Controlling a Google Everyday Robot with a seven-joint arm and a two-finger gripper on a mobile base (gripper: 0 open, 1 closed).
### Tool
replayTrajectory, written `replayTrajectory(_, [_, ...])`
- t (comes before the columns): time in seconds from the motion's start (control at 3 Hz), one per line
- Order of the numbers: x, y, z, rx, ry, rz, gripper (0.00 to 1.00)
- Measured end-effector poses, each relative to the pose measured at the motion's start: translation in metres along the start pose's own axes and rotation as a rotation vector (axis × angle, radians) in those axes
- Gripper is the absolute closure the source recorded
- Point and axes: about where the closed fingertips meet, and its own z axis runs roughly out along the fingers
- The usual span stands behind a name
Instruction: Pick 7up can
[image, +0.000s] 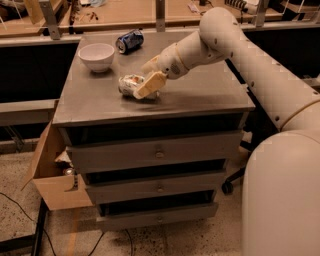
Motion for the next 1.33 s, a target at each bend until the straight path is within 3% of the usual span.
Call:
replayTrajectory(1.0, [-0.005,0.006,0.009,-0.03,0.003,-0.028,0.95])
replayTrajectory(1.33, [-0.025,0.005,-0.01,-0.004,-0.05,-0.034,1.0])
